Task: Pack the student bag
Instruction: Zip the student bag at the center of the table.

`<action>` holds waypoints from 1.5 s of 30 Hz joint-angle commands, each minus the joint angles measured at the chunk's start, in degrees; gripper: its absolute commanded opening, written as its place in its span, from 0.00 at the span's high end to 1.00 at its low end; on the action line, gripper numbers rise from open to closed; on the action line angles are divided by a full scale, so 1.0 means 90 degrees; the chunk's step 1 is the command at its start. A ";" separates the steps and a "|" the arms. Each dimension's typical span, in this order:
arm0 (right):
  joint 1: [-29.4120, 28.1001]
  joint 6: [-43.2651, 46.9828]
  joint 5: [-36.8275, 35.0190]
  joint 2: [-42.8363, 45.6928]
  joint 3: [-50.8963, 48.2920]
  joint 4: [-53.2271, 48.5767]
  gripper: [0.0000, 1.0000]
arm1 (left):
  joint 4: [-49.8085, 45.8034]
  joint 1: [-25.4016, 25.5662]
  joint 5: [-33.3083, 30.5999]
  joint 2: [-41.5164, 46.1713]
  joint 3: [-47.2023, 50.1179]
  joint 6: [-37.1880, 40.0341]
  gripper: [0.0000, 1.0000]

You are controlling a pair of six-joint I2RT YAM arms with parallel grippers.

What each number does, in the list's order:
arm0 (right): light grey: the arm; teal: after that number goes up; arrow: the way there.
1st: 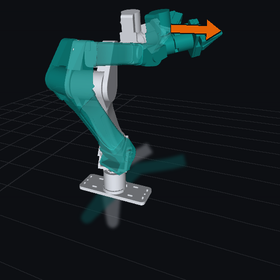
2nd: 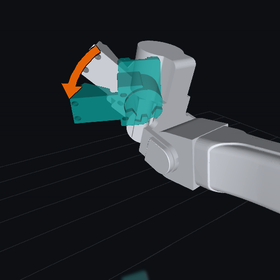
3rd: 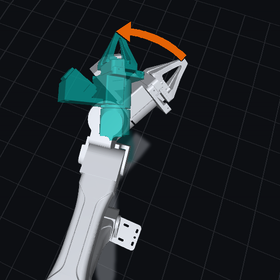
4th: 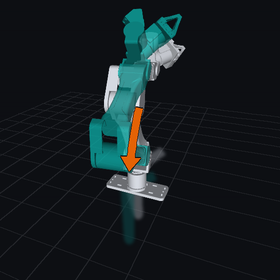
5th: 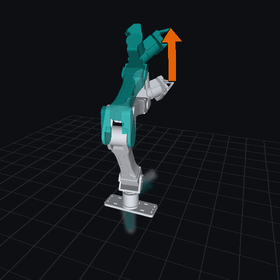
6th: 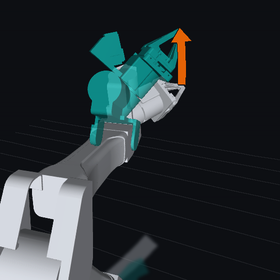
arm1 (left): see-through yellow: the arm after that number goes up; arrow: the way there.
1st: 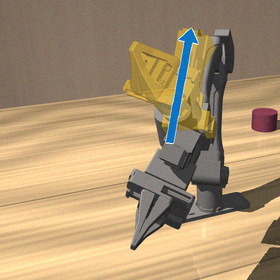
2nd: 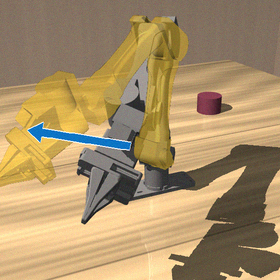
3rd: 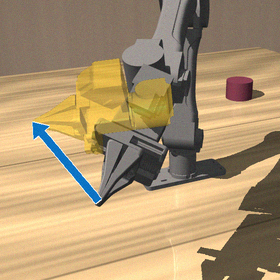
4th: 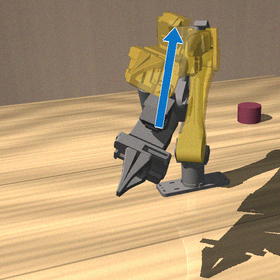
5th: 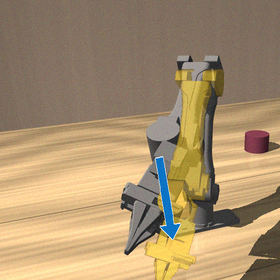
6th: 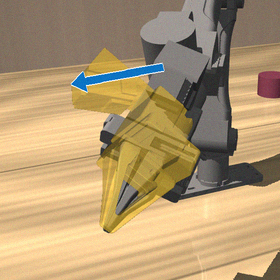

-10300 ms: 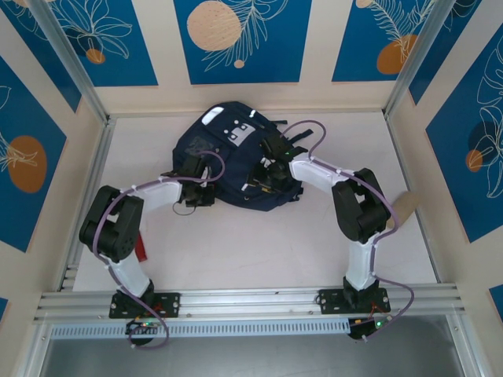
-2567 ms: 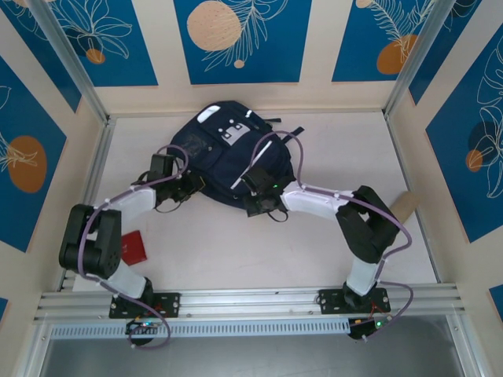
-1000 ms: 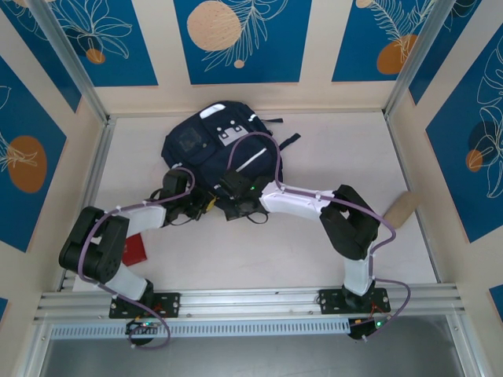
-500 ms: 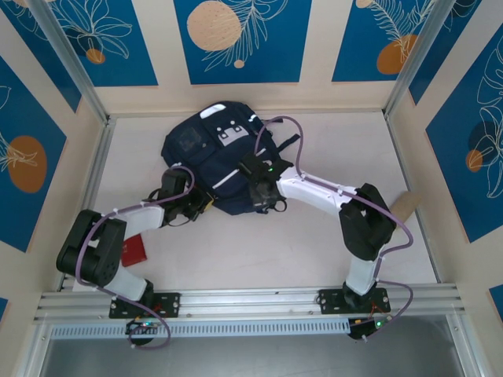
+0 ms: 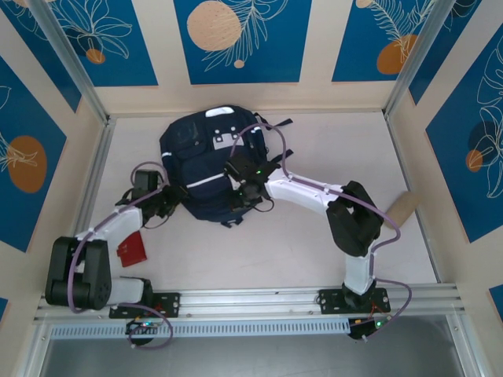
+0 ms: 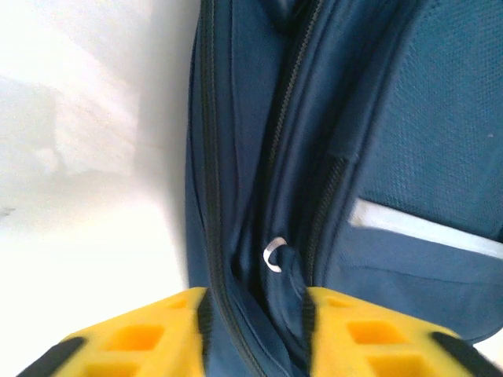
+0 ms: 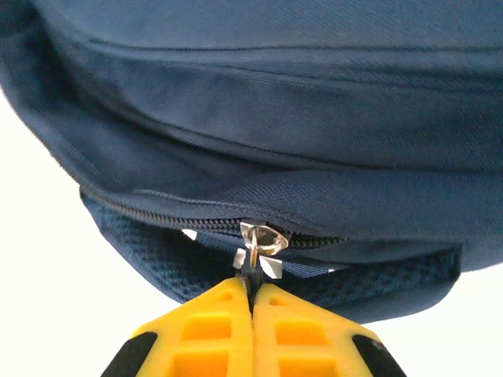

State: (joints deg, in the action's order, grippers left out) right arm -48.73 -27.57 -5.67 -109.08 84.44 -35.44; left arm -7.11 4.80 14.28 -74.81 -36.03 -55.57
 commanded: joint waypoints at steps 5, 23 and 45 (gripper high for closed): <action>-0.0215 -0.0147 0.1558 -0.0689 0.1013 0.1233 1.00 | -0.1490 -0.0494 0.0151 0.0919 -0.0176 0.0563 0.43; -0.0525 0.0181 0.1871 -0.1082 0.1220 0.1617 1.00 | -0.1887 -0.0434 0.0984 0.1437 -0.0274 -0.0290 0.43; -0.0748 -0.0421 0.0471 -0.0799 0.0996 0.0911 0.56 | -0.1040 -0.0115 0.0656 -0.0059 -0.0397 -0.0052 0.63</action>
State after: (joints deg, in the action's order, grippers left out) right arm -55.68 -30.17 0.23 -118.83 94.65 -27.46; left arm -16.75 3.14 21.87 -74.54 -38.15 -57.78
